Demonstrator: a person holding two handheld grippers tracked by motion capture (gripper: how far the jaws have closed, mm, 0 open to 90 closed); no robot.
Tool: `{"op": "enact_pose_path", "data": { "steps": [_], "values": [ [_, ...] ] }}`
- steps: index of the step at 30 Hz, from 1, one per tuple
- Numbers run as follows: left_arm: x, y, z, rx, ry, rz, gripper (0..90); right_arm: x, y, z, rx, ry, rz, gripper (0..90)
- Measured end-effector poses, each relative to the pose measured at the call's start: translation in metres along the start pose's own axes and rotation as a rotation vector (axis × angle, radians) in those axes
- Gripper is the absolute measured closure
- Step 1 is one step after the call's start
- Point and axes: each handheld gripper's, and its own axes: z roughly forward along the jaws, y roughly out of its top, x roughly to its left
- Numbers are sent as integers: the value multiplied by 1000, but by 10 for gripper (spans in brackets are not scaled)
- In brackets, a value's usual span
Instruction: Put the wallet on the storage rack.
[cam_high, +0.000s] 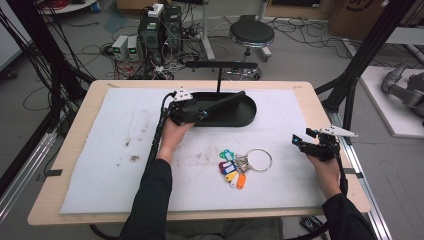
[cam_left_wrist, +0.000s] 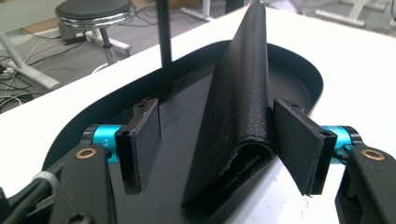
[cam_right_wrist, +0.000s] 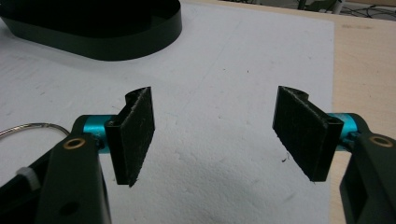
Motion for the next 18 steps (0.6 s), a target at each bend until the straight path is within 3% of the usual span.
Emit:
{"op": "enact_pose_path", "data": {
  "steps": [6,9,12,18],
  "values": [
    [-11,5,-4,30,-45,29,330,0,0,-1,2,1,3,299],
    [-14,4,-12,-13,-14,60,358,0,0,-1,0,0,3,299],
    [-13,1,-20,-28,-8,34,365,0,0,-1,1,0,2,299],
    [-15,-4,-51,-78,6,36,351,0,1,-1,3,1,1,299]
  ]
}}
